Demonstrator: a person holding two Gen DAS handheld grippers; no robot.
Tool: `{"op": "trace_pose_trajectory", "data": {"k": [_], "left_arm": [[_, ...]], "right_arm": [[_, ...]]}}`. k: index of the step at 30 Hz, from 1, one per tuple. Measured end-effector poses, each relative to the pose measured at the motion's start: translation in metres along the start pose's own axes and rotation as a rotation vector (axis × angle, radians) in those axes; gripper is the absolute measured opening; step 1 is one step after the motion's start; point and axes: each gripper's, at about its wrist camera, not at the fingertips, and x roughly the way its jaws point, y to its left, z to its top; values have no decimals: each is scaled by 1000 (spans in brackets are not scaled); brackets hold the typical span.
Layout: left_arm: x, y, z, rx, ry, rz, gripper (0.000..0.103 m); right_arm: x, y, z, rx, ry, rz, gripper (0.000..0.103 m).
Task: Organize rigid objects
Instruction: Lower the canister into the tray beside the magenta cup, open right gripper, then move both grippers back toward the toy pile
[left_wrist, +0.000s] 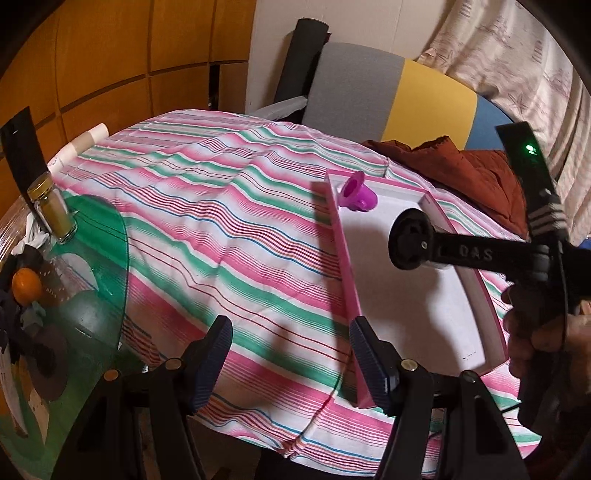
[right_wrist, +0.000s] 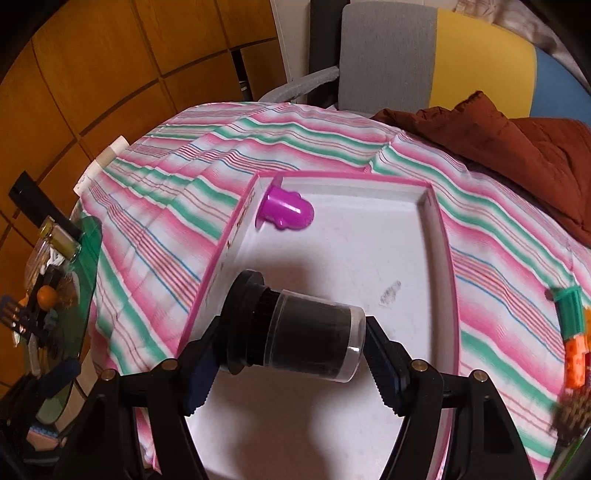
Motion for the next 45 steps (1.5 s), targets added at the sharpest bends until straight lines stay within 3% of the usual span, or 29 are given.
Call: {"op": "trace_pose_trajectory", "data": {"k": [11, 18, 23, 36, 45], "left_arm": [[5, 9, 0, -11, 12, 11, 67], [3, 6, 0, 10, -3, 32, 67], [-1, 3, 0, 19, -9, 31, 67], [-8, -6, -2, 30, -14, 7, 67], [-14, -17, -1, 55, -18, -8, 67]], "right_arm": [[52, 23, 30, -32, 64, -41, 73], [53, 25, 29, -45, 56, -44, 75], [41, 21, 23, -24, 26, -23, 88], [-5, 21, 8, -27, -77, -16, 92], [-49, -6, -16, -13, -144, -34, 93]]}}
